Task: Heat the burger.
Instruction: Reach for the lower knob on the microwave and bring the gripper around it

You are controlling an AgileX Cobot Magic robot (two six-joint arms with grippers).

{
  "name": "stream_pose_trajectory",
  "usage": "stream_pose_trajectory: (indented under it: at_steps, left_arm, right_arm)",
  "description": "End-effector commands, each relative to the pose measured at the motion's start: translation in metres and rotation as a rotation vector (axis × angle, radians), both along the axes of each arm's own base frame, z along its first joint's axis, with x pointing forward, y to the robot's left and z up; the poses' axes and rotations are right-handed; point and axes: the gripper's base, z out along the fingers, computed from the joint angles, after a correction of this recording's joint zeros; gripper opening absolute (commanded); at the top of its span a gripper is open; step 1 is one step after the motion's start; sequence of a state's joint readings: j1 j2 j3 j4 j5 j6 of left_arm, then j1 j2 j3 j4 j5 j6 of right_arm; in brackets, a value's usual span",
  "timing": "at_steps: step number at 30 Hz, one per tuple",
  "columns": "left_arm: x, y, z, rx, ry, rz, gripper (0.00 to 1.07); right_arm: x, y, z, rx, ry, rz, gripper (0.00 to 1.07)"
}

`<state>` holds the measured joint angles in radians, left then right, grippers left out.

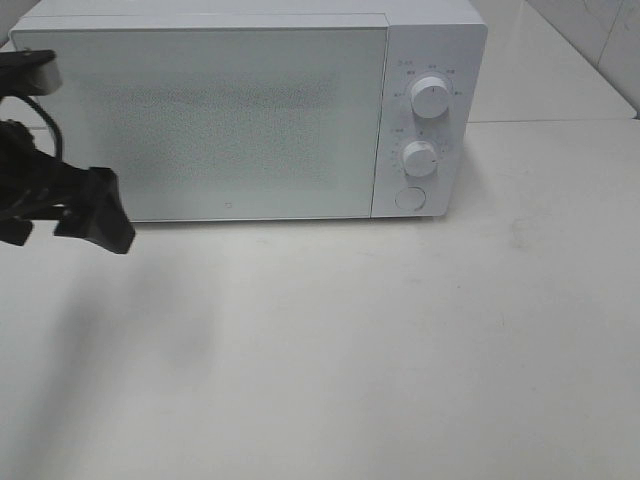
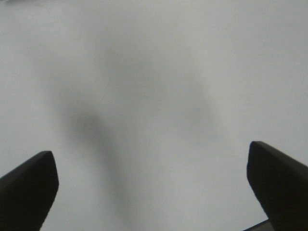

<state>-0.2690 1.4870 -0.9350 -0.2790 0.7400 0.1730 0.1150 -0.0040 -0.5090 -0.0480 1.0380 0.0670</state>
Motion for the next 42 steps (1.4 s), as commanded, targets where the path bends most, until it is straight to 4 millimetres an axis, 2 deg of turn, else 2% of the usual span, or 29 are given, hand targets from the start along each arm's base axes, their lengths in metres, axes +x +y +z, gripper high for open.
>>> stream_pose_trajectory:
  at_steps: [1,3,5,6,8,11,21,23,24,26,27,28,30,31,33,34,35,42]
  left_arm:
    - [-0.003,0.016,0.007,0.005,0.024,0.035,1.0]
    - [-0.004,0.023,0.01,0.011,0.024,0.054,1.0]
    - [-0.007,0.041,0.017,0.021,0.026,0.108,1.0]
    - [-0.007,0.041,0.017,0.021,0.026,0.108,1.0]
    - [-0.015,0.063,0.025,0.012,0.058,0.195,1.0]
    - [-0.021,0.072,0.031,0.013,0.074,0.224,1.0]
    - [-0.05,0.077,0.048,0.023,0.073,0.217,1.0]
    - [-0.063,0.078,0.045,0.035,0.066,0.234,1.0]
    - [-0.063,0.078,0.045,0.035,0.066,0.234,1.0]
    - [-0.079,0.08,0.04,0.057,0.072,0.253,1.0]
    - [-0.079,0.08,0.04,0.057,0.072,0.253,1.0]
    - [-0.089,0.081,0.036,0.066,0.074,0.266,1.0]
    - [-0.094,0.082,0.035,0.072,0.074,0.273,1.0]
    - [-0.104,0.082,0.032,0.076,0.072,0.28,1.0]
    - [-0.11,0.082,0.03,0.077,0.07,0.28,1.0]
    - [-0.121,0.082,0.027,0.076,0.064,0.28,1.0]
    - [-0.121,0.082,0.027,0.076,0.064,0.28,1.0]
    - [-0.16,0.082,0.024,0.06,-0.065,0.286,1.0]
  right_arm:
    - [-0.004,0.0,-0.001,-0.005,-0.027,-0.005,0.75]
    - [-0.004,0.0,-0.001,-0.005,-0.027,-0.005,0.75]
    - [-0.004,0.0,-0.001,-0.005,-0.027,-0.005,0.75]
    - [-0.004,0.0,-0.001,-0.005,-0.027,-0.005,0.75]
    - [-0.004,0.0,-0.001,-0.005,-0.027,-0.005,0.75]
    - [-0.004,0.0,-0.001,-0.005,-0.027,-0.005,0.75]
    - [-0.004,0.0,-0.001,-0.005,-0.027,-0.005,0.75]
    - [-0.004,0.0,-0.001,-0.005,-0.027,-0.005,0.75]
    - [-0.004,0.0,-0.001,-0.005,-0.027,-0.005,0.75]
    - [-0.004,0.0,-0.001,-0.005,-0.027,-0.005,0.75]
    - [-0.004,0.0,-0.001,-0.005,-0.027,-0.005,0.75]
    - [-0.004,0.0,-0.001,-0.005,-0.027,-0.005,0.75]
    - [-0.004,0.0,-0.001,-0.005,-0.027,-0.005,0.75]
    - [-0.004,0.0,-0.001,-0.005,-0.027,-0.005,0.75]
    - [-0.004,0.0,-0.001,-0.005,-0.027,-0.005,0.75]
    - [-0.004,0.0,-0.001,-0.005,-0.027,-0.005,0.75]
    - [-0.004,0.0,-0.001,-0.005,-0.027,-0.005,0.75]
    - [-0.004,0.0,-0.001,-0.005,-0.027,-0.005,0.75]
